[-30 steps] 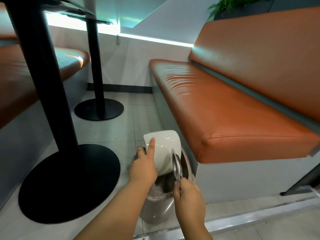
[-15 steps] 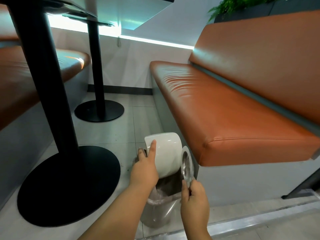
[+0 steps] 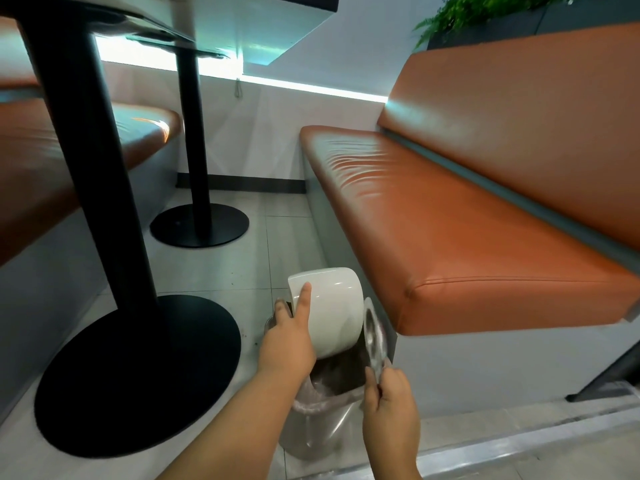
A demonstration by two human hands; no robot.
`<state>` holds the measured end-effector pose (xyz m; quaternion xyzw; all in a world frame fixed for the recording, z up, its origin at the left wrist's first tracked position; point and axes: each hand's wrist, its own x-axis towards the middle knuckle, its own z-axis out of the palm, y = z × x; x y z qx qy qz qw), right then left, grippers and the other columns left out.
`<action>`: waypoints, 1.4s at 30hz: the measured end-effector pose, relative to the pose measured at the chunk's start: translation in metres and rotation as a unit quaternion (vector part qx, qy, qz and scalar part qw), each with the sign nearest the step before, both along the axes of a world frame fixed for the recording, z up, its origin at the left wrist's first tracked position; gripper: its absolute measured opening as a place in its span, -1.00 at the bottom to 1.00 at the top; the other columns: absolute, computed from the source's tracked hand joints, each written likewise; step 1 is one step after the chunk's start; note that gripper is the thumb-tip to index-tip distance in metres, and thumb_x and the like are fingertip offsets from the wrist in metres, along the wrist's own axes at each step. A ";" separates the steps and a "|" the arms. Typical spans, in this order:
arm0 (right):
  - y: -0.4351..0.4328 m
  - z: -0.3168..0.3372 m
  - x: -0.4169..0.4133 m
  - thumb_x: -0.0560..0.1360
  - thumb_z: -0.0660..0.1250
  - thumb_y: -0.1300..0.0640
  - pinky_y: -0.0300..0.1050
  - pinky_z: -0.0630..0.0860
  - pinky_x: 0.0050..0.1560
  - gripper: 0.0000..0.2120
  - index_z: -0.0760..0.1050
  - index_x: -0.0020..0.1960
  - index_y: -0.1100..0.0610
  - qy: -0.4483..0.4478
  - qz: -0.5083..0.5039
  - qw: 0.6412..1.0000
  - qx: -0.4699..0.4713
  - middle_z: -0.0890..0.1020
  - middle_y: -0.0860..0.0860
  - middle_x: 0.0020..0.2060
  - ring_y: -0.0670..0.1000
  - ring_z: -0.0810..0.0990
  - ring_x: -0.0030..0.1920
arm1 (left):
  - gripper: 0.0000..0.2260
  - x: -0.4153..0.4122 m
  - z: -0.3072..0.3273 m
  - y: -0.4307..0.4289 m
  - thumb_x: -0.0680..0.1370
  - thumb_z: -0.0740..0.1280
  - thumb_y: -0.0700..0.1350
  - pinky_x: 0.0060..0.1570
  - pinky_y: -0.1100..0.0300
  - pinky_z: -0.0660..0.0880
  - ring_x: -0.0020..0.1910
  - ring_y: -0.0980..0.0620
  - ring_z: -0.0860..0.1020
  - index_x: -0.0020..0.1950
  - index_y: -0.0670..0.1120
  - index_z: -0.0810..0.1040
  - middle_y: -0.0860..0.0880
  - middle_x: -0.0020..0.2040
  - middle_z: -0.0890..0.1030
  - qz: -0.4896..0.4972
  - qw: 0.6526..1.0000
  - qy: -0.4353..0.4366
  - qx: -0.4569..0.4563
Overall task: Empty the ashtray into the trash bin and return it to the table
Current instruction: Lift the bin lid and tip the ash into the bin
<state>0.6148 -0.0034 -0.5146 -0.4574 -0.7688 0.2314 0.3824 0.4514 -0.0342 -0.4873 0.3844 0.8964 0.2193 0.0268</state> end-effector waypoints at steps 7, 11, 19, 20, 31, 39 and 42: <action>0.001 0.013 -0.001 0.50 0.30 0.11 -0.33 0.21 -0.45 -0.61 0.18 -0.38 -0.12 0.018 0.007 0.999 0.035 0.34 -0.14 -0.42 -0.13 0.39 -0.41 | -0.05 0.000 0.001 0.000 0.47 0.31 -0.15 -0.08 0.05 0.60 0.09 -0.18 0.53 0.40 0.25 -0.45 -0.18 0.51 0.10 0.007 1.000 0.002 -0.006; 0.009 0.014 0.003 0.47 0.33 0.21 -0.30 0.25 -0.46 -0.61 0.22 -0.38 -0.09 -0.028 0.038 0.998 0.036 0.37 -0.10 -0.42 -0.08 0.41 -0.40 | -0.05 0.000 0.001 -0.001 0.47 0.32 -0.18 -0.10 0.07 0.60 0.10 -0.16 0.53 0.41 0.26 -0.43 -0.18 0.51 0.09 0.003 1.000 -0.005 0.000; 0.008 0.014 0.005 0.35 0.38 0.29 -0.24 0.18 -0.52 -0.79 0.36 -0.30 0.12 -0.177 0.099 0.975 0.089 0.43 -0.02 -0.31 0.02 0.37 -0.41 | -0.06 0.000 0.000 -0.002 0.48 0.31 -0.16 -0.10 0.05 0.59 0.07 -0.17 0.53 0.42 0.25 -0.43 -0.19 0.49 0.11 -0.004 1.000 -0.005 0.005; 0.007 0.015 0.006 0.31 0.40 0.31 -0.19 0.20 -0.53 -0.76 0.35 -0.32 0.13 -0.166 0.098 0.977 0.086 0.45 0.02 -0.33 0.03 0.35 -0.43 | -0.06 0.000 0.000 -0.002 0.47 0.32 -0.17 -0.09 0.04 0.59 0.07 -0.18 0.53 0.41 0.25 -0.43 -0.18 0.49 0.11 -0.005 1.000 -0.003 0.006; 0.015 0.019 -0.003 0.17 0.45 0.36 -0.14 0.12 -0.60 -0.69 0.33 -0.37 0.13 -0.237 0.113 0.958 0.113 0.45 0.04 -0.37 0.06 0.32 -0.46 | -0.03 -0.001 -0.002 0.000 0.46 0.32 -0.17 -0.11 0.07 0.58 0.11 -0.17 0.52 0.40 0.26 -0.45 -0.19 0.51 0.10 -0.003 1.000 0.003 0.012; 0.014 0.031 -0.004 0.12 0.42 0.40 -0.19 0.04 -0.57 -0.68 0.30 -0.40 0.14 -0.230 0.131 0.955 0.136 0.39 0.04 -0.40 0.03 0.26 -0.45 | -0.05 0.000 -0.001 -0.001 0.47 0.30 -0.17 -0.06 0.04 0.58 0.13 -0.20 0.51 0.40 0.26 -0.45 -0.20 0.52 0.07 -0.002 1.000 -0.001 0.003; 0.013 0.032 -0.006 0.18 0.39 0.38 -0.23 0.01 -0.54 -0.71 0.30 -0.37 0.13 -0.219 0.139 0.958 0.125 0.47 0.09 -0.34 0.05 0.31 -0.41 | -0.06 0.000 0.000 -0.002 0.48 0.30 -0.16 -0.07 0.04 0.59 0.12 -0.19 0.52 0.40 0.26 -0.45 -0.20 0.52 0.08 0.001 1.000 0.000 0.004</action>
